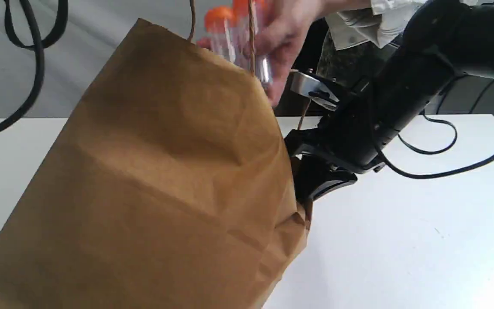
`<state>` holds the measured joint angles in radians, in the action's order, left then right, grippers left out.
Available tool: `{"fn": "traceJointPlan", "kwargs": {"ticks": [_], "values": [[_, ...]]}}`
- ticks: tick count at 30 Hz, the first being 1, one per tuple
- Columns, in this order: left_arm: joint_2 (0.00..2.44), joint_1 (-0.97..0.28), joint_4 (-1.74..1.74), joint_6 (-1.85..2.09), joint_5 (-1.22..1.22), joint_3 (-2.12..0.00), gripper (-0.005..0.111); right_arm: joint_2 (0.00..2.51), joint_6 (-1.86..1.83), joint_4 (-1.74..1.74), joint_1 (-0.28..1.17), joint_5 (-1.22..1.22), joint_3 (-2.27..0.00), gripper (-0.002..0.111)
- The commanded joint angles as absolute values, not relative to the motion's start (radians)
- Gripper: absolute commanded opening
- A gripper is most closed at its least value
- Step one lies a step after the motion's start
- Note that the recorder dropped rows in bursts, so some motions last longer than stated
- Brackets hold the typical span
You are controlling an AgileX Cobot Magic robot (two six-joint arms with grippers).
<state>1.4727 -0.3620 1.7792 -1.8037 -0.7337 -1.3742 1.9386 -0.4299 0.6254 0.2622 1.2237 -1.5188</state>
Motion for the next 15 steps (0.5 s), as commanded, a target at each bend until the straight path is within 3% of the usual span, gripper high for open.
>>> {"fn": "traceJointPlan", "kwargs": {"ticks": [1, 15], "values": [[1.454, -0.365, 1.744, -1.797, -0.703, -1.383, 0.0, 1.934, -0.448, 0.595, 0.261, 1.221, -1.514, 0.0], [1.453, -0.365, 1.744, -1.749, -0.792, -1.383, 0.0, 1.926, -0.472, 0.567, 0.261, 1.122, -1.514, 0.0]]}}
